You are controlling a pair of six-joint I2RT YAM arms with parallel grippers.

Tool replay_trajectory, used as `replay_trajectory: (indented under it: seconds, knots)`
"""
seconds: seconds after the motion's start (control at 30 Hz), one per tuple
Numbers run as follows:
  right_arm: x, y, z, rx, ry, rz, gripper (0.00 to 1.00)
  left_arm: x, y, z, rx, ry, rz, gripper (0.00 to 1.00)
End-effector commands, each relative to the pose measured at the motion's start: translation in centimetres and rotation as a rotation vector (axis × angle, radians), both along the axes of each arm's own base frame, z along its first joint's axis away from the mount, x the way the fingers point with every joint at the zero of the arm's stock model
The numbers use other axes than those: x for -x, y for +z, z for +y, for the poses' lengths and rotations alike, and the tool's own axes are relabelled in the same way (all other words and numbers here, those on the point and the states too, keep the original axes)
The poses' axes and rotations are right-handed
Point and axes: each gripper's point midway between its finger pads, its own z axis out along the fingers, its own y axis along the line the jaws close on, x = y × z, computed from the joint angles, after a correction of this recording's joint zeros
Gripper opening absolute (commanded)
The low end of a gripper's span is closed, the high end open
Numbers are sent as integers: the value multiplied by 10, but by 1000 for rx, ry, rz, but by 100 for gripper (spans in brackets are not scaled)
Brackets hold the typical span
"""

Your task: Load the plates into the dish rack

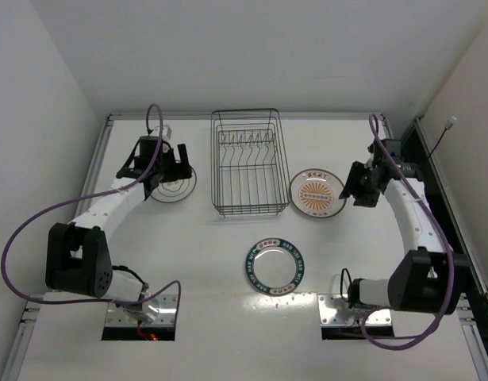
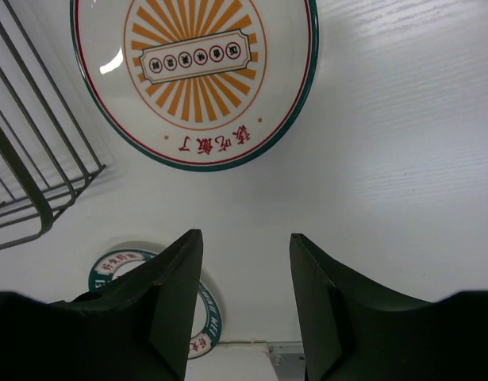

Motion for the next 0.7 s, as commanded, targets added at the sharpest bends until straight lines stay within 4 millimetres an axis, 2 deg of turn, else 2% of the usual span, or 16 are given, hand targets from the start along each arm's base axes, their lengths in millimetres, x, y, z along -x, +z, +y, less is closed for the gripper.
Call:
replay_trajectory:
  seconds: [0.0, 0.1, 0.17, 0.23, 0.27, 0.33, 0.57, 0.6, 0.67]
  knots:
    - [-29, 10, -4, -16, -2, -73, 45, -6, 8, 3, -8, 7, -37, 83]
    - [-39, -3, -15, -40, -34, -57, 45, -5, 9, 2, -3, 0, -36, 83]
    - [-43, -26, -23, -84, -68, -17, 44, -3, 7, 0, 1, -8, -27, 83]
    - [-51, -38, -25, -141, -93, -18, 44, -3, 7, 0, 1, -8, -26, 83]
    - [-49, -51, -28, -178, -108, 11, 44, -3, 7, 0, 1, -8, -26, 83]
    - [-51, -61, -34, -234, -151, 20, 44, -3, 7, -1, 7, -15, -26, 84]
    - [-59, -95, -14, -415, -128, 88, 44, -6, 3, -2, 5, -15, -15, 92]
    - [-56, -106, -12, -425, -134, 123, 44, -6, 3, -2, 5, -15, -15, 94]
    - [-55, -115, -11, -437, -133, 131, 38, -5, 1, 1, -3, -6, -7, 94]
